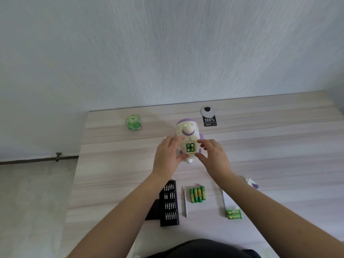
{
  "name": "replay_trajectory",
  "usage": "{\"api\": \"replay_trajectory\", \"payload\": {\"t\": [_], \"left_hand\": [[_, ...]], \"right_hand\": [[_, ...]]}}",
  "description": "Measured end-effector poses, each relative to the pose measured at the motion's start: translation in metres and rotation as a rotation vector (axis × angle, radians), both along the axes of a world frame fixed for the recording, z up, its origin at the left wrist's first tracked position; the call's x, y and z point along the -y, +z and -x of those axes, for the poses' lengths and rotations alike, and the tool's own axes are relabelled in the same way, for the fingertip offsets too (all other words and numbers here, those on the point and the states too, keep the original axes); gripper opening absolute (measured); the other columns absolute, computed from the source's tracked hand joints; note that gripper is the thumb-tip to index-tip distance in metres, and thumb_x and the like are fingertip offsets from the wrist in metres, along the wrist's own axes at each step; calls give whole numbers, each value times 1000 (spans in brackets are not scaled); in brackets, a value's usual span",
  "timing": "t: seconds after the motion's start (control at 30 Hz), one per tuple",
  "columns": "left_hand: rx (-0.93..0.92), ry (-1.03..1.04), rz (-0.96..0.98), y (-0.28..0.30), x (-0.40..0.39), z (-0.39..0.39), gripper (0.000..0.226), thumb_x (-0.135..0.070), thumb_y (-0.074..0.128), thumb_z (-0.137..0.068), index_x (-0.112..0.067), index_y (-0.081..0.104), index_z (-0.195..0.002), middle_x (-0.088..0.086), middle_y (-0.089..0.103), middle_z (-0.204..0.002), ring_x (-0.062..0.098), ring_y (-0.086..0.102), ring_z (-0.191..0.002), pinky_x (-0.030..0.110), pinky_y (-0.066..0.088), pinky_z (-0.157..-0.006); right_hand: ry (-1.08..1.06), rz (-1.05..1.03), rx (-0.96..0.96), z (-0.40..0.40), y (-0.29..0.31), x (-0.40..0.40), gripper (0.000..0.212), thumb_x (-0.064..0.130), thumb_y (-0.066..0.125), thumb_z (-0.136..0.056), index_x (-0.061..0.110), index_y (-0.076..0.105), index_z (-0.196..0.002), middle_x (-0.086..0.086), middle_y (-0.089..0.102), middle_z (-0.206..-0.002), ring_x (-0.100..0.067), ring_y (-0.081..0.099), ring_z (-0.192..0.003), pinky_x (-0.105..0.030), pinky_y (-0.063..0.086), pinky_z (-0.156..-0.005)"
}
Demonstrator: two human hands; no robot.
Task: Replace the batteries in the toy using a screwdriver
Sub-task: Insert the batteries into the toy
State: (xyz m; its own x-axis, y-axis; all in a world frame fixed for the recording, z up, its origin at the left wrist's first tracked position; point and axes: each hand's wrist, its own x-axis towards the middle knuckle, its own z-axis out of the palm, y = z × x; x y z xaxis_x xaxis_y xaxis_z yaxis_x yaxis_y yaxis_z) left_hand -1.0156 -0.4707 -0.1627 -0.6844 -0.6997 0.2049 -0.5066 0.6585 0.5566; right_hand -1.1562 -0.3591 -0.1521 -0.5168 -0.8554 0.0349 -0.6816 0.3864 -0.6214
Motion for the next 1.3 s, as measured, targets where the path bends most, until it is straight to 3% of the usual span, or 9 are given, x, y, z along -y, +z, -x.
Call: {"api": "replay_trajectory", "payload": {"t": [0.13,0.27,0.37,0.47,0.6,0.83,0.93,1.07,1.3], "left_hand": [[42,-101,-77,-2,16,4,105,-41,88,-60,-22,29,-145,6,42,-144,23,44,-129,34,40,-102],[131,-147,-243,2,31,14,135,-45,90,-56,-21,0,-154,5,9,-163,17,12,-149,23,19,-113],[210,-97,-361,-1,35,19,139,-48,89,-57,-20,-6,-155,1,22,-159,11,36,-135,31,28,-114],[262,-93,-357,-8,33,20,134,-51,86,-59,-20,-2,-156,0,25,-159,18,46,-132,46,37,-109],[314,-141,-277,-10,32,10,140,-49,89,-57,-12,-4,-154,3,1,-164,22,24,-146,41,29,-115],[381,-139,-196,-12,18,-4,127,-48,80,-70,-11,-8,-153,1,-5,-164,17,9,-150,35,25,-117],[341,-99,-185,-9,14,-14,101,-46,69,-83,-13,5,-155,2,9,-163,17,15,-148,36,26,-117],[110,-25,-83,1,10,-24,64,-33,62,-91,-13,37,-146,5,40,-149,22,38,-136,43,37,-109],[143,-121,-176,12,16,-11,93,-39,78,-77,-24,24,-152,0,26,-158,18,23,-145,39,22,-118]], "right_hand": [[-126,-22,213,-4,3,2,48,28,63,-91,20,47,-136,4,53,-120,-9,54,-103,-24,43,-86],[-186,-83,429,-6,2,13,52,34,56,-94,25,39,-142,2,56,-130,-14,56,-109,-31,47,-89],[-137,-151,472,-10,-1,16,75,41,66,-86,23,29,-148,-1,52,-133,-18,56,-111,-35,48,-89],[-146,-149,474,-13,0,18,88,44,72,-79,22,24,-149,-4,45,-137,-22,52,-117,-37,48,-93],[-142,-178,450,-12,2,22,88,44,74,-77,20,27,-147,-4,44,-137,-21,50,-118,-33,46,-92],[-154,-202,357,-14,-2,25,88,40,78,-73,16,30,-143,-5,44,-135,-22,49,-119,-33,45,-90],[-117,-203,327,-10,-4,20,86,36,80,-70,18,35,-141,-4,49,-131,-22,50,-117,-35,46,-92],[-14,-195,347,-1,-2,11,85,34,84,-64,25,43,-137,4,57,-119,-17,56,-105,-27,46,-82],[112,-240,486,6,2,-1,81,24,84,-68,33,44,-137,5,63,-112,-14,61,-101,-25,49,-86]]}}
